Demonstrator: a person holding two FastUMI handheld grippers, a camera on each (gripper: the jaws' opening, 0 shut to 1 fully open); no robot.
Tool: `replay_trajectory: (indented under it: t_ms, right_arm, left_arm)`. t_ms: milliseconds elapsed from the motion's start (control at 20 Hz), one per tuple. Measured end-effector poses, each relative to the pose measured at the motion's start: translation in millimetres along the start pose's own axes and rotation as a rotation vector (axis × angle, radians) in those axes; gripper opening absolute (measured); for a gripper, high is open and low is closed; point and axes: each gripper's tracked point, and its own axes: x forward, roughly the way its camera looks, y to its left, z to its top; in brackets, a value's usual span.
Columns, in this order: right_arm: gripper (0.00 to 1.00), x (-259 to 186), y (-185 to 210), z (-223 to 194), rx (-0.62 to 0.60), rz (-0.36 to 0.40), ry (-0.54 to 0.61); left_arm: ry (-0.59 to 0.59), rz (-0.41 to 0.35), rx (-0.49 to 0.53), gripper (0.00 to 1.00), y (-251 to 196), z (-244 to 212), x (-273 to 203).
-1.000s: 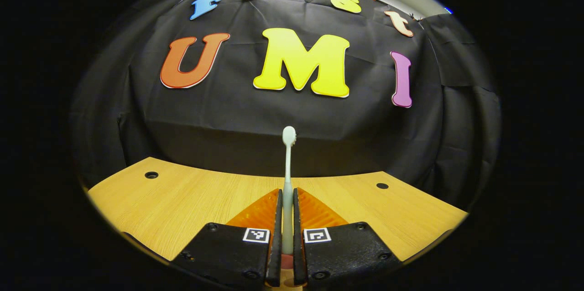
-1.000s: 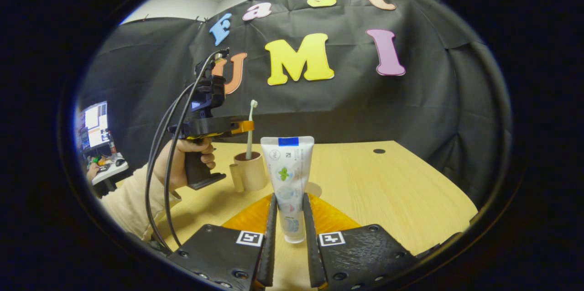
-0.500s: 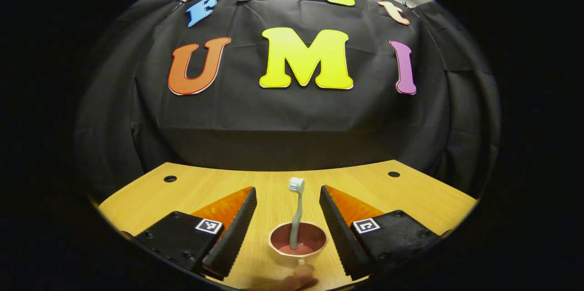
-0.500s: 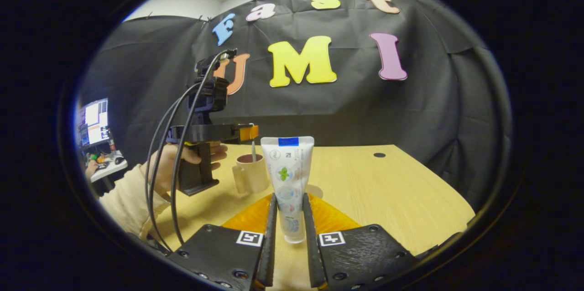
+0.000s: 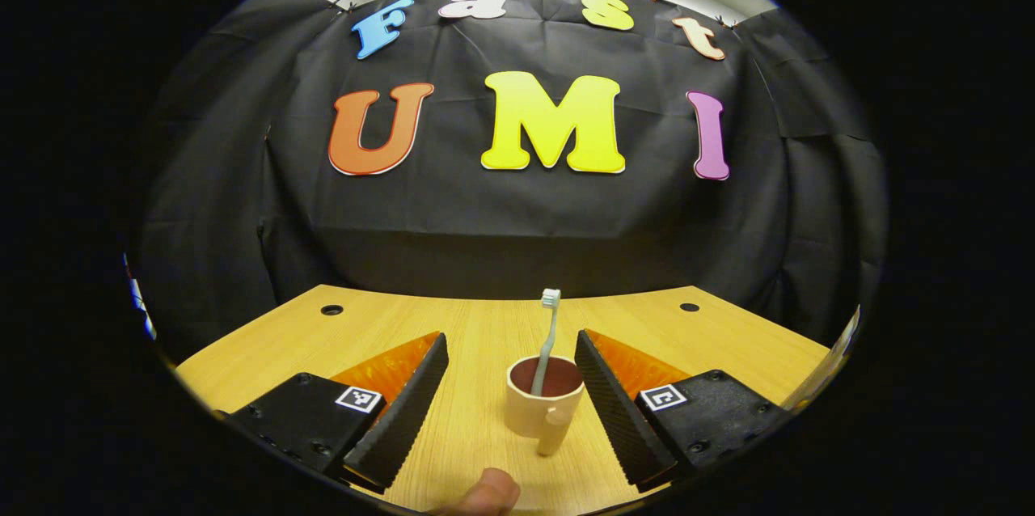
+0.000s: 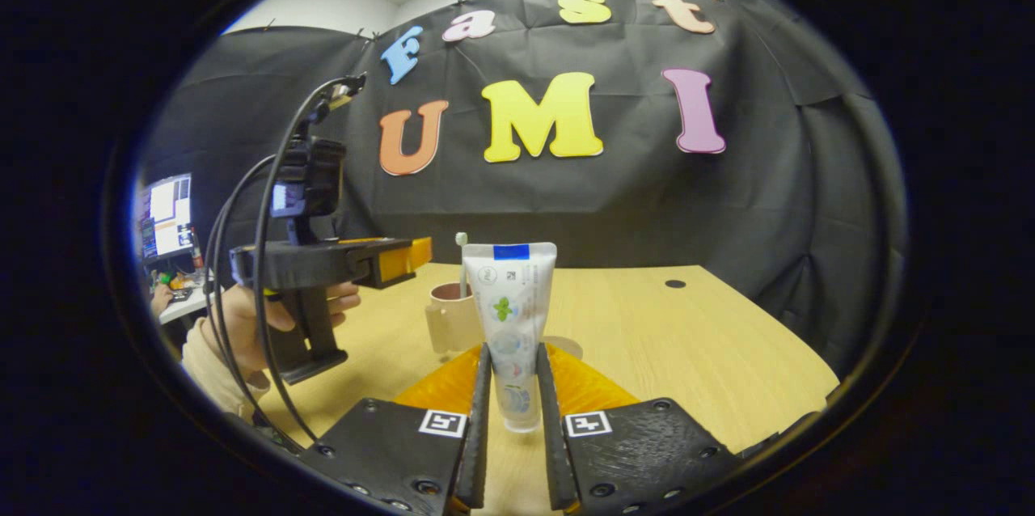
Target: Put the toothbrush and toothpaste on the desktop into the cup, then pick up the cup and place it on the coaster on the desktop.
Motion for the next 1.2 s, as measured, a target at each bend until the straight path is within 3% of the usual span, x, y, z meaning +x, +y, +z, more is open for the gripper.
replay_trajectory:
  t_ms: [550,850,1200]
  right_arm:
    - [0.32,34.7,27.0,63.8,-0.011,-0.006,-0.082]
    - [0.3,80.2,46.1,109.9,0.019,0.016,-0.133]
    - [0.29,137.0,72.3,118.4,0.016,0.04,-0.117]
  left_arm:
    - [0.062,0.043,-0.057,1.0,44.9,-46.4,-48.9]
    - [0.074,0.036,-0.069,1.0,51.7,-58.9,-66.9]
    - [0.083,0.016,-0.066,1.0,53.3,-68.3,-76.5]
